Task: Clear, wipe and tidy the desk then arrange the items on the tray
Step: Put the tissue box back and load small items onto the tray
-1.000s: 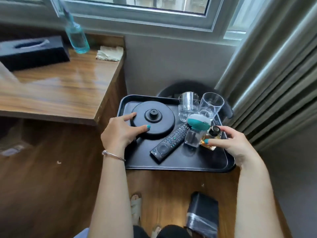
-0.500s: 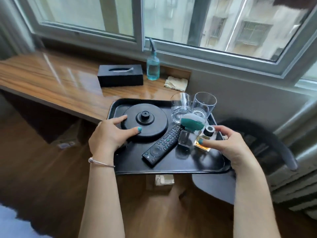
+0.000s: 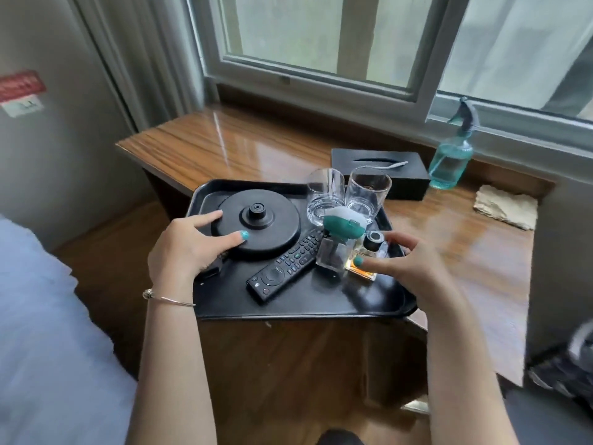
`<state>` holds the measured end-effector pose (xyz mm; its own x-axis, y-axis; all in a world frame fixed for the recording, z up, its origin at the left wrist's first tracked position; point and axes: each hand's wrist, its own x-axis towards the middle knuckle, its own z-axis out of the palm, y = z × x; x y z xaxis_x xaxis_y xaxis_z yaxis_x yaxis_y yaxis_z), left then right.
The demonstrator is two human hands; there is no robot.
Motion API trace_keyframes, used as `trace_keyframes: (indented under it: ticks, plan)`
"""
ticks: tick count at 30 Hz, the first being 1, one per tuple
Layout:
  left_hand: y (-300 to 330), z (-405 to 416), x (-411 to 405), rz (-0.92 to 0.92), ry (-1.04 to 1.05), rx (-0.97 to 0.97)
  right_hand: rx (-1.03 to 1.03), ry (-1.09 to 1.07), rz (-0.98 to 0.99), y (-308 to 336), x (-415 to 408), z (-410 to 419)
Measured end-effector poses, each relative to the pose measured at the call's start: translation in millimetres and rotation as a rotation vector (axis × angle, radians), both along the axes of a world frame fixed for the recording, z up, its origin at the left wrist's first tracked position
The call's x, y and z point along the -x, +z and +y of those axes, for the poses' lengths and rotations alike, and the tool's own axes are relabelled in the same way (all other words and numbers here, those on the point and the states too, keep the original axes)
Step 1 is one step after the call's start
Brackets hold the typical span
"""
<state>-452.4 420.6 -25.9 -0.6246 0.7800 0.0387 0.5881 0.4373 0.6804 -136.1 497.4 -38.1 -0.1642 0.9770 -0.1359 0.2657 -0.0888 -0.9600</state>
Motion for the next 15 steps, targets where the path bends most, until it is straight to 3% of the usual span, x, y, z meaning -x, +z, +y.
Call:
trace_keyframes:
  ticks: [15]
  plan:
    - [-29.2, 176.7, 219.4, -0.07, 0.149, -0.029, -0.072, 0.129, -0.074, -24.4, 236.5, 211.5]
